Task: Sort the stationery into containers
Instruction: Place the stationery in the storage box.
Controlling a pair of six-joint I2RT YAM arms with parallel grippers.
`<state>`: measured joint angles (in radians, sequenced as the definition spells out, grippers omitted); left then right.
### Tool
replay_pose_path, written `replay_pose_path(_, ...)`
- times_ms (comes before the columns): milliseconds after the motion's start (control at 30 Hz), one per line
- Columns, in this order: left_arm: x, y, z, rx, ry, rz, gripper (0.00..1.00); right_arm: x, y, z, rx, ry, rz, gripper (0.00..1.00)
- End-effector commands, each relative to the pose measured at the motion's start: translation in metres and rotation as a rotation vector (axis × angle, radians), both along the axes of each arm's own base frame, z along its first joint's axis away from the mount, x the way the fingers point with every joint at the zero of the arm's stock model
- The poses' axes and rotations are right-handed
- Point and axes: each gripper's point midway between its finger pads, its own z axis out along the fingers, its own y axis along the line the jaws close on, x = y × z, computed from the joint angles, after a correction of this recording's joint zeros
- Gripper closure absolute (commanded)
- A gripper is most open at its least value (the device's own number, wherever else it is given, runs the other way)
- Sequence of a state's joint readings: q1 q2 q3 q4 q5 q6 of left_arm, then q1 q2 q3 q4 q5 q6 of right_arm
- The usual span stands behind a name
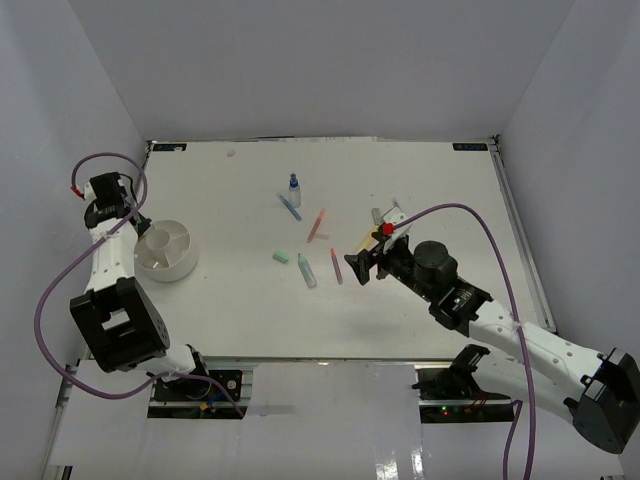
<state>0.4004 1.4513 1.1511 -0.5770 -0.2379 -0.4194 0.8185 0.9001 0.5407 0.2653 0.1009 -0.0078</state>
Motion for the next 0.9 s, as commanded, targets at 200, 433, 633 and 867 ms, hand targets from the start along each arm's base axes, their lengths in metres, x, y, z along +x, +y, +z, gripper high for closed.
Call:
replay_pose_path(200,0.007,-0.001,-0.008,-0.013,-0.017,-0.03,0.66,0.002,0.002,0.016,0.037,-0.055,-0.003,0.1)
replay_pose_path(433,0.005,-0.001,-0.016,-0.023,-0.001,-0.023,0.61,0.002,0.002,0.015,0.036,-0.054,-0.001,0.1)
replay_pose_path(633,0.002,0.0,-0.023,-0.024,0.02,-0.016,0.57,0.001,0.003,0.016,0.038,-0.056,0.002,0.1)
replay_pose_path(867,0.001,-0.001,-0.031,-0.036,0.038,-0.015,0.54,0.001,0.003,0.015,0.037,-0.055,0.002,0.1)
